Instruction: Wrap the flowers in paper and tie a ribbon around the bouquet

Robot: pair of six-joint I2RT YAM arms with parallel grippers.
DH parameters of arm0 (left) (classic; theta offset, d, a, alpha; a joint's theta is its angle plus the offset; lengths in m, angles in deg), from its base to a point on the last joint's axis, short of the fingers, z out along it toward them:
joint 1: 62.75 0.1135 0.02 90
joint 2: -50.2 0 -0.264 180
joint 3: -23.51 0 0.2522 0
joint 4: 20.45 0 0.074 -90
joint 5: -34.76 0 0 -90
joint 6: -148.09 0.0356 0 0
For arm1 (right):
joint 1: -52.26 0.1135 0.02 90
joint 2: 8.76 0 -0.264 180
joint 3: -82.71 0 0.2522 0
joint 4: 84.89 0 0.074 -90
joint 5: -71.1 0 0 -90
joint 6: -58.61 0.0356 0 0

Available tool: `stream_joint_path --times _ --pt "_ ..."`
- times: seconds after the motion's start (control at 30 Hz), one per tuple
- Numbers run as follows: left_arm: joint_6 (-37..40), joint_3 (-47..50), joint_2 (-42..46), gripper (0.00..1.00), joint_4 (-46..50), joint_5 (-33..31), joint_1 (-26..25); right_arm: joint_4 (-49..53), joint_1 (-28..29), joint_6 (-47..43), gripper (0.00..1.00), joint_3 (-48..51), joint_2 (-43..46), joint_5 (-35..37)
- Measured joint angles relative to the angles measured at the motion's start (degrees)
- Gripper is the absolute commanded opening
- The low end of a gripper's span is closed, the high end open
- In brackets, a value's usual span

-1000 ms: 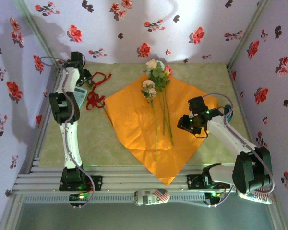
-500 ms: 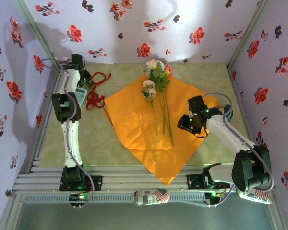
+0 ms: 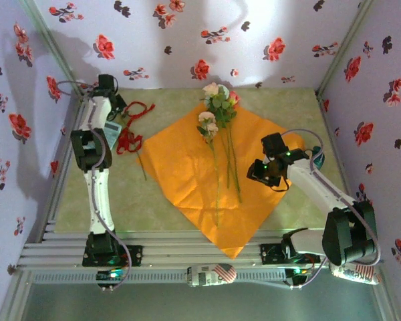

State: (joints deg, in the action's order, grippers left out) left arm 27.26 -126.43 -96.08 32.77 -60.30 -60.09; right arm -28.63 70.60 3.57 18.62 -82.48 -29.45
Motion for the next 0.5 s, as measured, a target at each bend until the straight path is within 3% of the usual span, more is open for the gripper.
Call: stream_joint_path --times 0.33,0.5 --pt "1.7 0.3 22.8 0.0 -6.6 -0.9 -6.7 -0.7 0.0 0.0 0.42 -1.8 -2.1 0.1" --pt "4.6 0.3 28.8 0.0 -5.8 -0.3 -11.7 -0.9 0.0 0.0 0.42 -1.9 -2.0 0.1"
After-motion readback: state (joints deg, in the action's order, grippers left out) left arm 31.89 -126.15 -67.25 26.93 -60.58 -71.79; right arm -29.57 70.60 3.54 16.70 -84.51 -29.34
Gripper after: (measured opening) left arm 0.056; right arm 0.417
